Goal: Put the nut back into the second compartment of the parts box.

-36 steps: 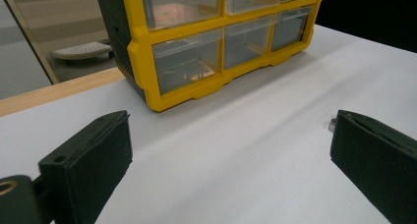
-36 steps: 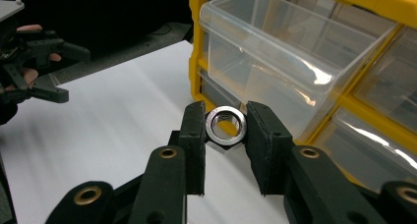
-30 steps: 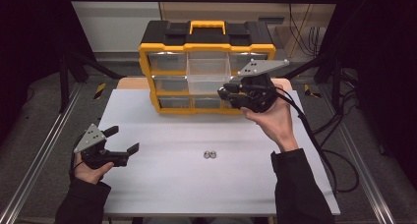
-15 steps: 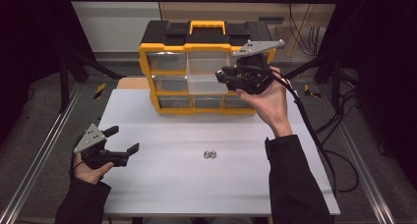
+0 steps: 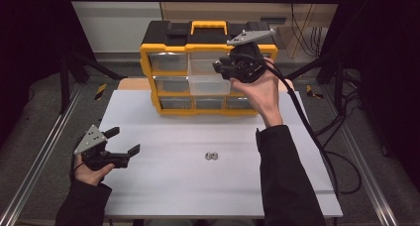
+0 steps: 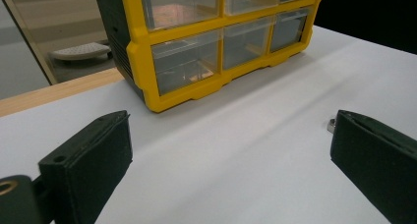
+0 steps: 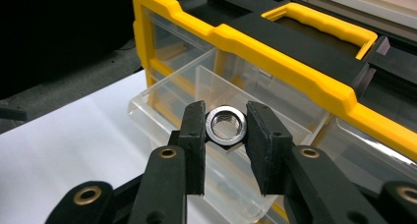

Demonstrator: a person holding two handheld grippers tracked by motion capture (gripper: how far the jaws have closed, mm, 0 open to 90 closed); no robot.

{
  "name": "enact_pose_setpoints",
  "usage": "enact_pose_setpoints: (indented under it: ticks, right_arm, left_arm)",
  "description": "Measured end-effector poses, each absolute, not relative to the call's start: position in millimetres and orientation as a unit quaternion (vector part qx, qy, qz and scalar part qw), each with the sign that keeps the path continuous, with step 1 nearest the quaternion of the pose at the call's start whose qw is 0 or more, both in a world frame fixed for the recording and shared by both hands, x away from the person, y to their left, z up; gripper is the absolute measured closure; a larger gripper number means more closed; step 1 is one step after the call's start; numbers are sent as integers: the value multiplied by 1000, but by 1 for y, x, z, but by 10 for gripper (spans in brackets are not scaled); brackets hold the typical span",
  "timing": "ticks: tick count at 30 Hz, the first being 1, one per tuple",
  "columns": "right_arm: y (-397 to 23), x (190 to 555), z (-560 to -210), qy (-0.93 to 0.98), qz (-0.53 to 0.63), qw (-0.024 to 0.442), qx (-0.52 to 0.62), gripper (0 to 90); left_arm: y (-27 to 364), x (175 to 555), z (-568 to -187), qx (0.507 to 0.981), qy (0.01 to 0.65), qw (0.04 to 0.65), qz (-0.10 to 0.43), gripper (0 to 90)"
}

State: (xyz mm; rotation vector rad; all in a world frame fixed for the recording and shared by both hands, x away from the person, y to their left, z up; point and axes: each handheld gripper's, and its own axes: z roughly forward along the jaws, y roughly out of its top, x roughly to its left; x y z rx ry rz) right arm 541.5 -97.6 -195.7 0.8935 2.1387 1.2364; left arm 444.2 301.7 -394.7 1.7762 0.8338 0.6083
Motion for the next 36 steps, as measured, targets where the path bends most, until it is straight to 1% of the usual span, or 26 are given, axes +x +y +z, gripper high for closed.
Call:
enact_pose_setpoints:
  ticks: [14,34,36]
  right_arm:
    - [-87,566,-213,796,420,260,349,701]
    - [-82,583,-225,805,385,259,370,697]
    - [-82,583,-225,803,386,265,369,652]
  left_arm:
    - [302,444,-395,739,348,518,254,16]
    - [303,444,-394,739,348,519,254,16]
    - [303,444,-395,739,348,518,254,16]
